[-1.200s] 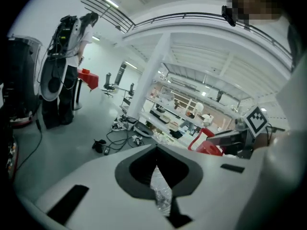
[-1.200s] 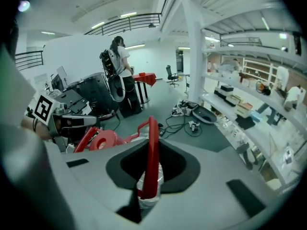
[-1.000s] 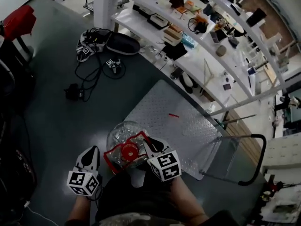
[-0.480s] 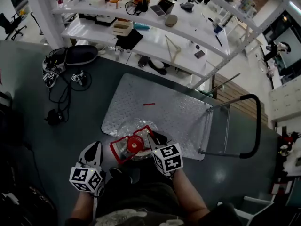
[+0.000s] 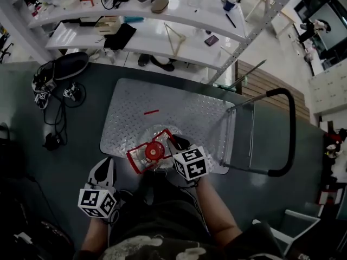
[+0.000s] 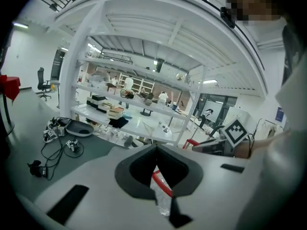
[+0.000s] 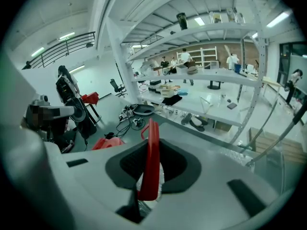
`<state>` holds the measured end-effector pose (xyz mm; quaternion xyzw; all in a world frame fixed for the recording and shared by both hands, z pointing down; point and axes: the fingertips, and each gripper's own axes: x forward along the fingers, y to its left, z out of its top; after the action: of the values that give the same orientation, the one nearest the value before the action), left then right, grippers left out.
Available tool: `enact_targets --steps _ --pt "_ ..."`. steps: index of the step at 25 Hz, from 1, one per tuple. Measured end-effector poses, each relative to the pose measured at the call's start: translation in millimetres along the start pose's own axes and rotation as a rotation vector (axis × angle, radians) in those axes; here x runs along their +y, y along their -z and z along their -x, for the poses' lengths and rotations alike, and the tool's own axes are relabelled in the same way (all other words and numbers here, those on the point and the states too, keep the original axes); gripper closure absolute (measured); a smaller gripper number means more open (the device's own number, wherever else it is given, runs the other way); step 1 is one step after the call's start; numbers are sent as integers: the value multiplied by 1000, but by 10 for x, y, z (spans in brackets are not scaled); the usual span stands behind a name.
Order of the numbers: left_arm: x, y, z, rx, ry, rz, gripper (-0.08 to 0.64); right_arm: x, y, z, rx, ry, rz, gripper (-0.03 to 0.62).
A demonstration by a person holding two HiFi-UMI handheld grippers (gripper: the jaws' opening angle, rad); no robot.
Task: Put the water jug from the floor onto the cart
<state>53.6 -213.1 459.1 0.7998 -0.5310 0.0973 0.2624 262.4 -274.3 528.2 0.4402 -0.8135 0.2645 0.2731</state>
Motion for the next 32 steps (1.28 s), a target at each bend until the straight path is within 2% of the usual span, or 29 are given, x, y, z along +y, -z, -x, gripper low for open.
enact_targets --steps 4,10,15,24,32 --pt "-245 -43 -294 5 4 -10 552 -357 15 -86 0 -10 -25 548" --pt "-470 -124 -577 18 30 -34 551 -934 -26 -147 -16 44 -92 546" --pt "-441 -116 -684 38 28 -48 551 -1283 -16 -285 -17 67 -163 546" --pt "-392 -162 -853 53 18 -48 551 -1709 16 -392 29 112 -179 545" --pt "-488 -126 -957 64 39 -39 552 -2077 239 -254 12 177 -316 545"
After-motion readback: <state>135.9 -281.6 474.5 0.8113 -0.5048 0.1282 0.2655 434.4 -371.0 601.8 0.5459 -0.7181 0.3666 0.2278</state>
